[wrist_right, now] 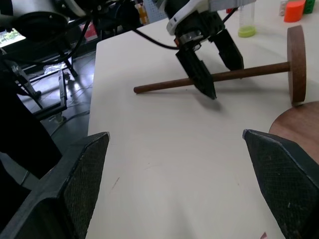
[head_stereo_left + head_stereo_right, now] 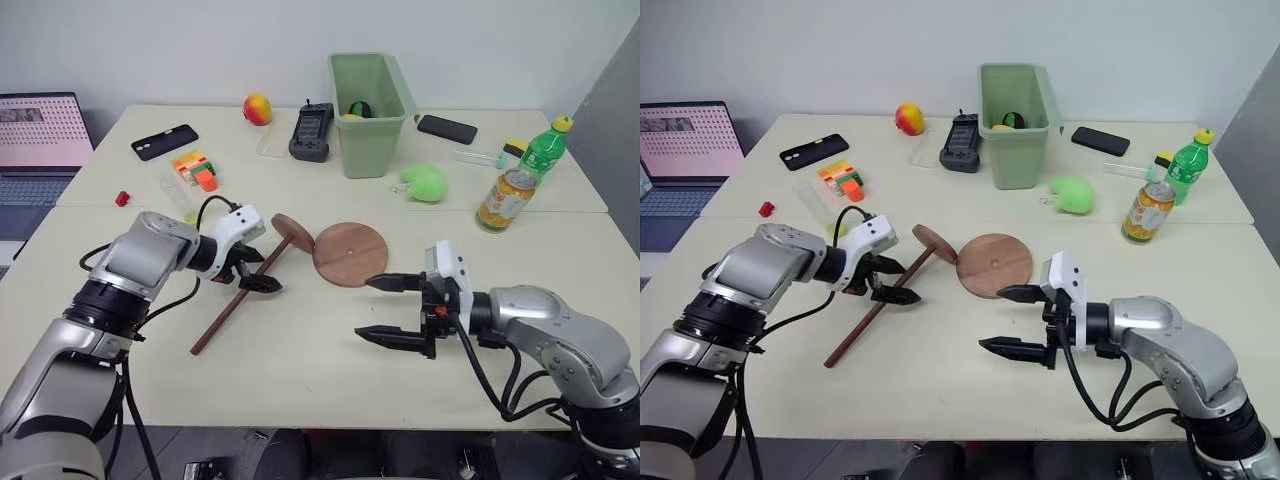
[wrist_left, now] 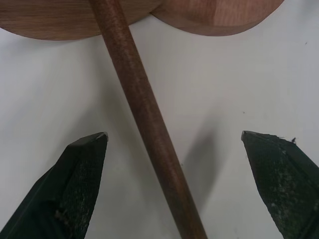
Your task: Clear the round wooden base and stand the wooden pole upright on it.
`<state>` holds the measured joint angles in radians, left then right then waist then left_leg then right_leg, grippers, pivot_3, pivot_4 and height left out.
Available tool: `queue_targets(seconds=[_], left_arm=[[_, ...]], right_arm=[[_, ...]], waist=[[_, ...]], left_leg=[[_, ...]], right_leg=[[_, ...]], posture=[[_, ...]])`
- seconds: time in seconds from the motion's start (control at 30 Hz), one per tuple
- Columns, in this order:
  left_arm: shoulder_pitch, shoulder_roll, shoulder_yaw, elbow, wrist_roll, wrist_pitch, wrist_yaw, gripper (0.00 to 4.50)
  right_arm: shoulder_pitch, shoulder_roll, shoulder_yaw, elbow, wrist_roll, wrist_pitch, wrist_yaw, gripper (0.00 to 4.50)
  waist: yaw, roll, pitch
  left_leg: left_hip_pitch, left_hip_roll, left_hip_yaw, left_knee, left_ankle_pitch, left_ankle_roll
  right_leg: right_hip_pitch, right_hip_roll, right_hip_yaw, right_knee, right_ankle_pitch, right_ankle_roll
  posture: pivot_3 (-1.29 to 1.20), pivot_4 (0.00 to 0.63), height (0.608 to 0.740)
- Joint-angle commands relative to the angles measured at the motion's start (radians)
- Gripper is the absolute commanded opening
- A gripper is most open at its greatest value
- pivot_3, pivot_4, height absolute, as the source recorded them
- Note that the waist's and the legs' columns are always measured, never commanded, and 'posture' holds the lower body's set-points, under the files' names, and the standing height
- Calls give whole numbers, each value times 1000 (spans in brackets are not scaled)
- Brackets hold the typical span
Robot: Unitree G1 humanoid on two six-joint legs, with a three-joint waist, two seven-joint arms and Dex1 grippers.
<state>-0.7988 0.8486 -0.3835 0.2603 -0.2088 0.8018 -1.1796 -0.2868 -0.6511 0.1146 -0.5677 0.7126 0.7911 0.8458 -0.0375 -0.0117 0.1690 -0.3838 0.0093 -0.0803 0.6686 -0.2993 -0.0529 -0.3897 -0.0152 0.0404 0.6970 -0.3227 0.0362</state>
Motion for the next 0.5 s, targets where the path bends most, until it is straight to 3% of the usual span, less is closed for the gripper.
queue_targets(seconds=[0.03, 0.2, 0.5], left_arm=[[-24, 27, 12, 7, 30, -3, -35, 3524], [-17, 29, 21, -14, 35, 13, -63, 2638], [32, 45, 31, -57, 42, 49, -52, 632]], right_arm=[[1, -13, -37, -37, 28, 7, -7, 4500], [-11, -11, -36, -20, 23, -2, -9, 4500], [-19, -6, -40, 28, 18, -19, 2, 4500]], waist=[[0, 0, 0], [4, 0, 0], [4, 0, 0]], left_leg=[[0, 0, 0, 0, 0, 0], [0, 0, 0, 0, 0, 0], [0, 0, 0, 1, 0, 0]], right_leg=[[0, 0, 0, 0, 0, 0], [0, 0, 0, 0, 0, 0], [0, -1, 0, 0, 0, 0]], posture=[[0, 150, 740], [0, 150, 740], [0, 150, 740]])
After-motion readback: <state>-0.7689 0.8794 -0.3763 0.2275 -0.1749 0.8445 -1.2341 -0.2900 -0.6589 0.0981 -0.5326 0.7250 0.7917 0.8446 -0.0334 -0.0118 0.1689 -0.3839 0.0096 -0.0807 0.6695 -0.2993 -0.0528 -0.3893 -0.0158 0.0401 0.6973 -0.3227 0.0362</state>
